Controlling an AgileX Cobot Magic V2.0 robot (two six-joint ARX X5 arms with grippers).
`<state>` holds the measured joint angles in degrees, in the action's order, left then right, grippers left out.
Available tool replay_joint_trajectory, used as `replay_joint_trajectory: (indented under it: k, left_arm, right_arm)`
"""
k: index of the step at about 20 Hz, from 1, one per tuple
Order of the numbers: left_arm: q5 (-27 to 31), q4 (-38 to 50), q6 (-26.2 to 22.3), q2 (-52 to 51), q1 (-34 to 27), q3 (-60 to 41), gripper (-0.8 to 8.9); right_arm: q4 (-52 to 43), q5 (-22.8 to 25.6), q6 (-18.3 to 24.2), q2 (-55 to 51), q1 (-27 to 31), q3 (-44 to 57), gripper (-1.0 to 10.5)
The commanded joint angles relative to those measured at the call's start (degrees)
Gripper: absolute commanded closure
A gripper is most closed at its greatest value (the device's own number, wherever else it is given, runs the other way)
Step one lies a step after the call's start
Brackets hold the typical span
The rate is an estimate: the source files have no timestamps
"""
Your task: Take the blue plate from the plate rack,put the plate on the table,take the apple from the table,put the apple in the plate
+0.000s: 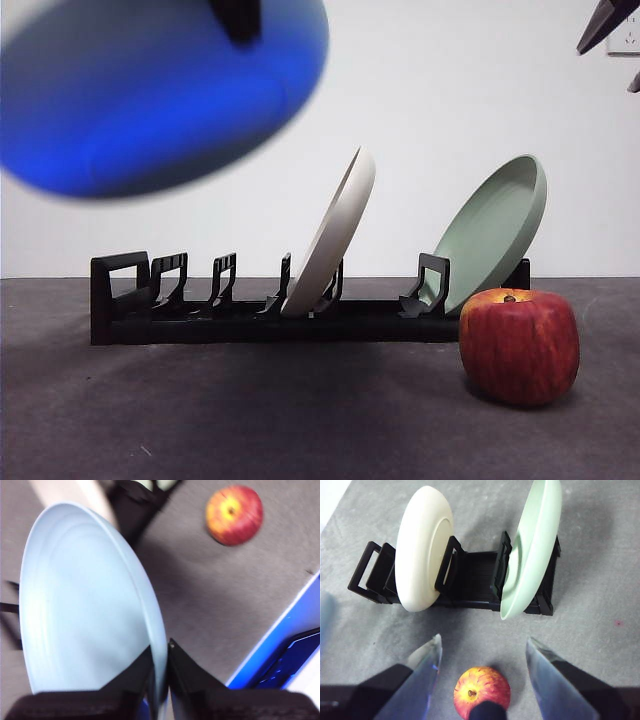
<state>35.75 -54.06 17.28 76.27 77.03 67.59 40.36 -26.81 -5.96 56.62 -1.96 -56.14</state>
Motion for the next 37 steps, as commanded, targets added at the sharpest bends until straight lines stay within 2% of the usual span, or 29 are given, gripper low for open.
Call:
replay_joint_trajectory:
  k: [1, 4, 8, 11, 16, 18, 20, 22, 26, 27, 29, 31, 37]
  left_arm:
    - [-2.4, 6.5, 1.1, 2.2, 0.1, -4.6, 8.22]
    - [-2.9, 10.6, -0.1, 7.2, -0.3, -6.5, 8.22]
    - [-3.1, 17.3, -8.5, 15.7, -1.8, -6.5, 8.22]
    - [-3.6, 19.7, -11.3, 20.0, -4.4, -6.5, 8.22]
    - [-13.3, 19.7, -11.5, 21.1, -7.9, -6.5, 8.13]
    - [-13.9, 19.0, -11.5, 21.0, -8.6, -6.5, 7.68]
    - [-13.8, 18.6, -11.5, 21.0, -8.7, -6.5, 6.48]
    - [-14.0, 18.8, -11.3, 19.9, -8.7, -6.4, 5.84]
    - [-13.4, 19.1, -11.3, 12.2, -8.8, -6.4, 5.84]
    - [-13.3, 19.4, -11.3, 8.6, -8.9, -6.4, 5.84]
    - [-13.3, 19.8, -11.3, 0.8, -9.6, -6.3, 5.84]
    - [-13.0, 19.6, -11.1, -7.4, -10.7, -5.6, 5.84]
    - [-8.3, 18.8, -11.5, -29.1, -14.2, 0.0, 5.85]
  right_arm:
    - [0.4, 0.1, 0.5, 0.2, -0.1, -0.1, 6.6]
    - [1.3, 0.1, 0.5, 0.2, -0.1, -0.1, 6.6]
    - [2.0, 0.1, 0.5, 0.2, -0.1, -0.1, 6.6]
    - [2.2, 0.1, 0.5, 0.2, -0.1, -0.1, 6.6]
    - [2.2, -0.3, 0.5, 0.2, -0.9, -0.1, 6.6]
    - [2.2, -0.3, 0.5, 0.2, -2.2, -0.1, 6.6]
    - [2.1, -0.3, 0.5, 0.2, -3.9, -0.1, 6.6]
    - [2.0, -0.2, 0.9, 0.2, -6.4, -0.1, 6.6]
    - [0.5, 0.2, 1.2, 0.3, -12.2, -0.1, 6.5]
    - [0.2, 0.4, 1.2, 0.6, -13.9, -0.1, 6.2]
    - [0.3, 4.5, 1.4, 1.1, -17.6, -0.1, 4.9]
    - [0.5, 10.2, 1.4, 2.1, -21.9, -0.1, 4.3]
    - [3.7, 25.7, 1.6, 10.6, -33.0, -0.1, 4.3]
